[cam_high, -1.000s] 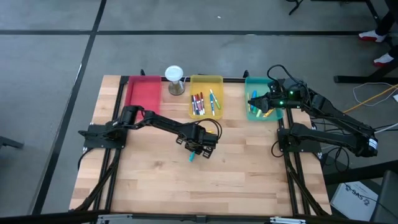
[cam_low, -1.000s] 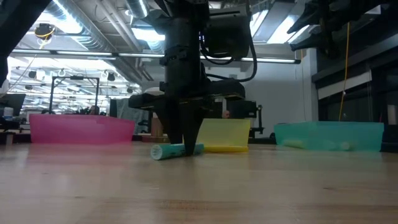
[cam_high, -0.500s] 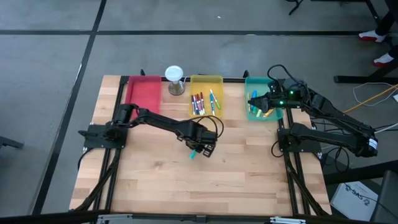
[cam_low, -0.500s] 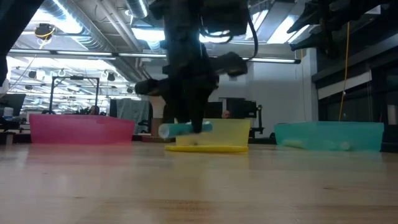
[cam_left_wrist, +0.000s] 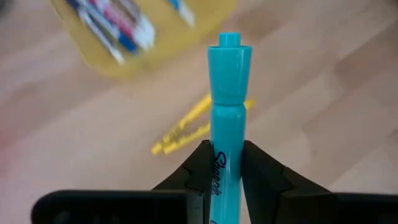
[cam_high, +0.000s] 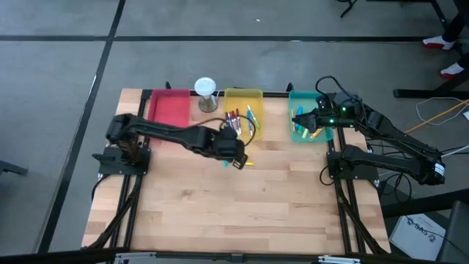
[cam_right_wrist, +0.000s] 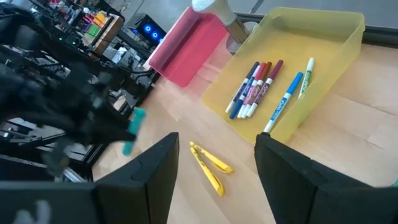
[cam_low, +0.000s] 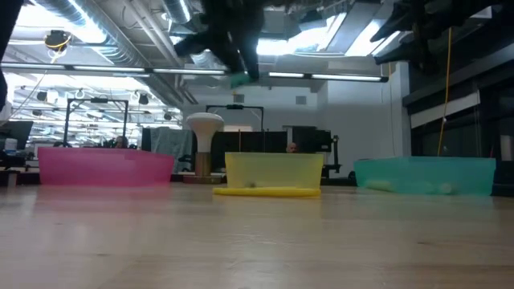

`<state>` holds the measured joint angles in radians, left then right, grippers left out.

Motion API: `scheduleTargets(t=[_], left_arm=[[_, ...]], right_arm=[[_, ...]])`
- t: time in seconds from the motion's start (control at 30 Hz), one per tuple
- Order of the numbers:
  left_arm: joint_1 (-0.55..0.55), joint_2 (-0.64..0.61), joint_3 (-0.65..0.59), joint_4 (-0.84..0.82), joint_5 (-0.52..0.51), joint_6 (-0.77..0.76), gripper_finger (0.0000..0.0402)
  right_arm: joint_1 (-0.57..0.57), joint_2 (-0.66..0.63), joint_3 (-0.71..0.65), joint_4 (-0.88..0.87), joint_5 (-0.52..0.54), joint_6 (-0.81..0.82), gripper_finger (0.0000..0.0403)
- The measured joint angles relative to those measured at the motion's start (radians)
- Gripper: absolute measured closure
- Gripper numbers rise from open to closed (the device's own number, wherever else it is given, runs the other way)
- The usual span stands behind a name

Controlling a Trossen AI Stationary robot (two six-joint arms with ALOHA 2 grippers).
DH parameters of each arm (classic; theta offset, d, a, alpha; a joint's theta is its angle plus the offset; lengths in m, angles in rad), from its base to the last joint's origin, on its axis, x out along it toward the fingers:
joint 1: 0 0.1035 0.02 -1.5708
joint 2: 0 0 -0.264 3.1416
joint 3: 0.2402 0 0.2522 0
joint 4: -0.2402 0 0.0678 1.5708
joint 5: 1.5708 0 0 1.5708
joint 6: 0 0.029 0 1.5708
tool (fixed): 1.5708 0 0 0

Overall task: Pick & Place Markers
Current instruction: Put the light blue highlighter into the blue bin

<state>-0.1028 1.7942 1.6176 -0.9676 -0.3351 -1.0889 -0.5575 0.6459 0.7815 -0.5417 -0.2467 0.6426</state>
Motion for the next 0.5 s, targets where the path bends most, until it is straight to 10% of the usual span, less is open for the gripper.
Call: scheduleTargets(t=[0.5], left_arm=[[0.000, -0.289, 0.000, 0.133, -0.199, 0.274, 0.0347]], right_arm=[[0.000, 0.000, 0.000, 0.072, -0.035, -0.049, 0.0198]])
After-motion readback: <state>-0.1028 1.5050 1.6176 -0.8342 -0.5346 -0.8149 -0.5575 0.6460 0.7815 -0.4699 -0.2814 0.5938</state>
